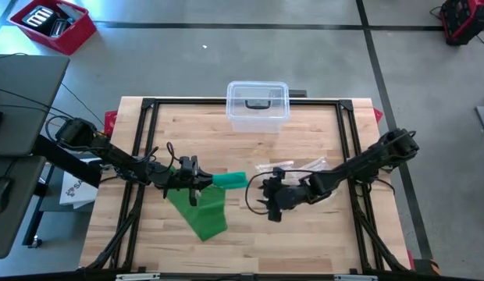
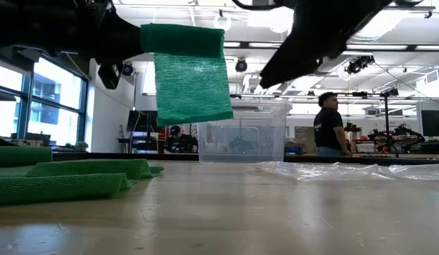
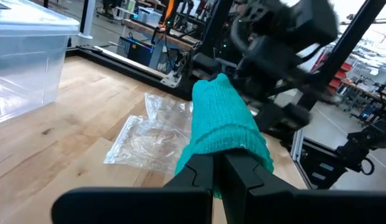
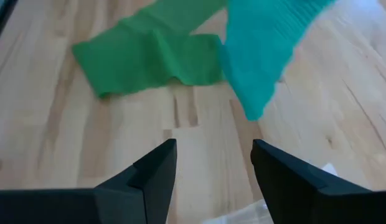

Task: Roll bandage
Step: Roll the blue bandage

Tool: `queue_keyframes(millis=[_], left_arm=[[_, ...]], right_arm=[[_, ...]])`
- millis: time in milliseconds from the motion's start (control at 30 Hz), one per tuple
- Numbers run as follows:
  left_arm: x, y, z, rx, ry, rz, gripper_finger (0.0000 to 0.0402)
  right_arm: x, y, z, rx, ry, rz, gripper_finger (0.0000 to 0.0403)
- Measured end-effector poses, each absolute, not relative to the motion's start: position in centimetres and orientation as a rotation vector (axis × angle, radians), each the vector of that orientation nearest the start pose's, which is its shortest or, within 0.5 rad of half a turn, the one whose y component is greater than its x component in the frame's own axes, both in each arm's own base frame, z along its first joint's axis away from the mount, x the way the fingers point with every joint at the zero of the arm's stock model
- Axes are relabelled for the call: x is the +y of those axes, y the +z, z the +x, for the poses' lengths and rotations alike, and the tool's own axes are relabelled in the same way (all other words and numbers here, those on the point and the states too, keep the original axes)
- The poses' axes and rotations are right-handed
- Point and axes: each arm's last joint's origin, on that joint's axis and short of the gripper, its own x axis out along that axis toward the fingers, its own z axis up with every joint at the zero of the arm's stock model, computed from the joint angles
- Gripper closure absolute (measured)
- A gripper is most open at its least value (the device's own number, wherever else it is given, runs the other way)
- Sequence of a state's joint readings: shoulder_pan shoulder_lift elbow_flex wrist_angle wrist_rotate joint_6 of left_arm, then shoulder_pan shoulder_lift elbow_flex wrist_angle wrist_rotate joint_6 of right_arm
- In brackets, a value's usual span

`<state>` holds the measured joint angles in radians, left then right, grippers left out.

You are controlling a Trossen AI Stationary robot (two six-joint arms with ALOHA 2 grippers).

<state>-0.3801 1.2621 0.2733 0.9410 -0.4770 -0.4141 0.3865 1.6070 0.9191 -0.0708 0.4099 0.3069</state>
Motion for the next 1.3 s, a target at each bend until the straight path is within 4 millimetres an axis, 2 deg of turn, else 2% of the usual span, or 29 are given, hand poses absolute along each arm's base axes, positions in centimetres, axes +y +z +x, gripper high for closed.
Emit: queue_keyframes(millis=[100,233,333,433,600,767,900,1100,1133,1300], left_arm=[[-6.9,18.0,20.7,0.018,0.094,-0.414,0.04],[-7.3,18.2,20.6,0.002,0.068,-0.427,0.04],[-7.6,18.4,20.5,-0.017,0.048,-0.433,0.04],[-7.7,18.4,20.5,-0.02,0.042,-0.43,0.04],[-7.7,18.4,20.5,-0.02,0.04,-0.431,0.04],[-7.8,18.5,20.5,-0.018,0.024,-0.431,0.04],[-8.0,18.6,20.4,-0.026,-0.012,-0.438,0.04],[-8.6,18.7,20.2,-0.024,-0.068,-0.434,0.04],[-8.7,18.7,20.1,-0.022,-0.076,-0.434,0.04],[-9.2,18.6,20.0,0.005,-0.14,-0.445,0.04]], right_arm=[[10.0,17.4,30.1,0.627,-0.151,0.038,0.0201],[8.2,16.0,29.5,0.436,-0.171,0.134,0.0201],[7.1,15.7,29.1,0.337,-0.177,0.181,0.0201],[6.8,15.9,29.3,0.316,-0.071,0.201,0.0201],[7.7,17.2,31.1,0.287,0.036,0.16,0.0201],[7.8,17.0,33.4,0.27,-0.086,0.063,0.0204],[7.4,16.6,34.9,0.28,-0.075,0.049,0.0244],[6.8,17.2,35.9,0.259,-0.109,0.007,0.0379],[6.7,17.5,35.9,0.25,-0.128,-0.018,0.039],[6.4,20.4,35.8,0.169,-0.188,-0.078,0.0395]])
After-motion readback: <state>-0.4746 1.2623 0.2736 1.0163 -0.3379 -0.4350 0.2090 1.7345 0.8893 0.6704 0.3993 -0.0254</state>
